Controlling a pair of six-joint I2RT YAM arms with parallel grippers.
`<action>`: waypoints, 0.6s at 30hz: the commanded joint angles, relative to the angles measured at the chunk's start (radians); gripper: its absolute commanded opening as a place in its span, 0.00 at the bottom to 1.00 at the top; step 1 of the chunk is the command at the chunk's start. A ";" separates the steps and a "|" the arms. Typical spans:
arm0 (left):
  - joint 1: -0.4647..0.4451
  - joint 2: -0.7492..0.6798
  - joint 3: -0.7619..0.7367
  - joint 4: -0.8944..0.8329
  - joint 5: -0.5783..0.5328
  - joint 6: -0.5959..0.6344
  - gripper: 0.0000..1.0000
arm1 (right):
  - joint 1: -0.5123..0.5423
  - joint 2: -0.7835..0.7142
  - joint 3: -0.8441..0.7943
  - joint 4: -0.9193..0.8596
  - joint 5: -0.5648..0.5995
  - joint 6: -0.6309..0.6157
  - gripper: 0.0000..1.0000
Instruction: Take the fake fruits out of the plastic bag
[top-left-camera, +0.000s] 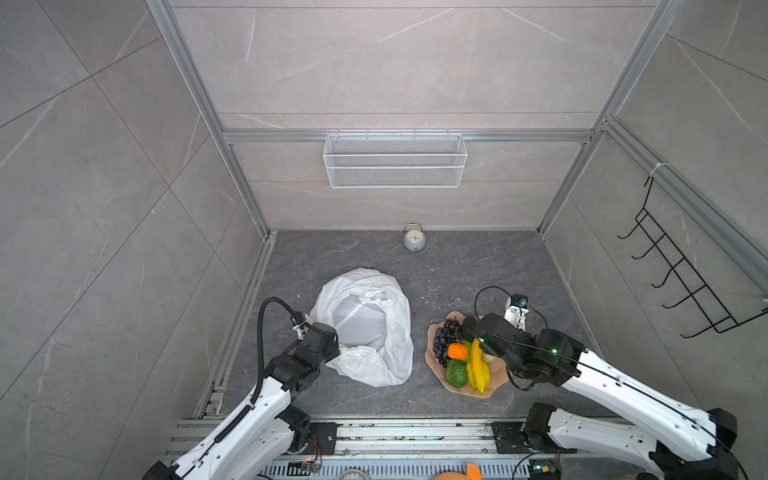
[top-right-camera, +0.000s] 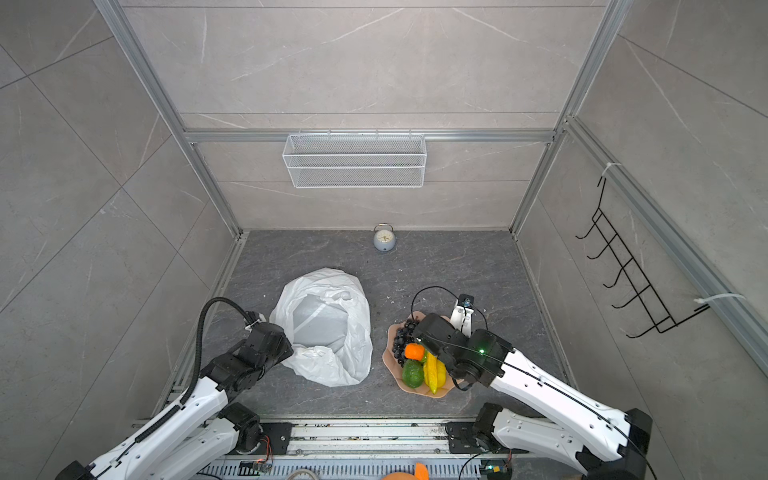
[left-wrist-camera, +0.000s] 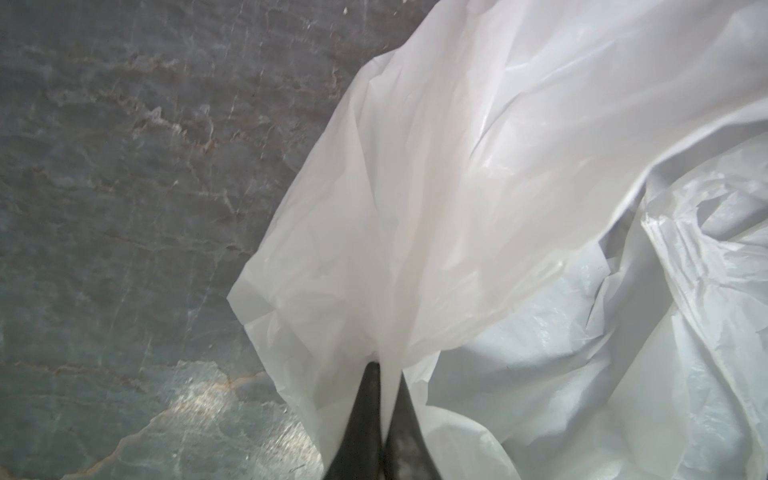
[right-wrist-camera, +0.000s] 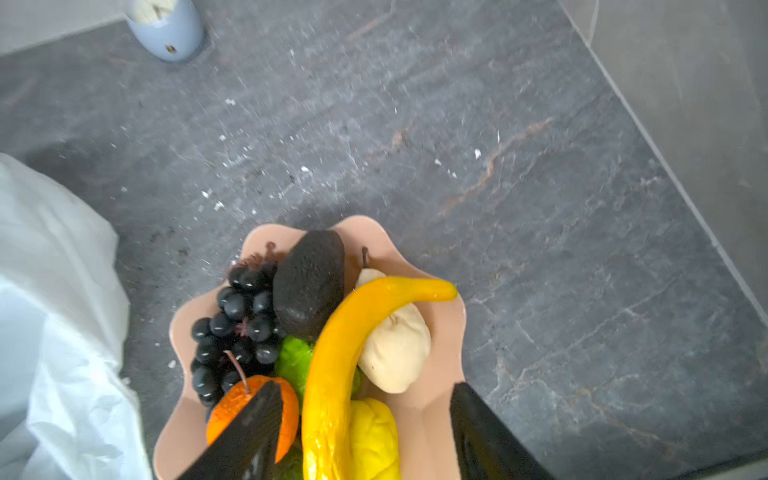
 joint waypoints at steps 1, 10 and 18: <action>0.018 0.086 0.087 0.133 0.012 0.111 0.00 | -0.003 -0.022 0.028 0.034 0.064 -0.147 0.67; 0.161 0.396 0.330 0.238 0.138 0.244 0.00 | -0.003 -0.060 0.018 0.141 0.043 -0.249 0.67; 0.250 0.577 0.501 0.239 0.185 0.307 0.00 | -0.003 -0.121 -0.024 0.149 0.073 -0.248 0.68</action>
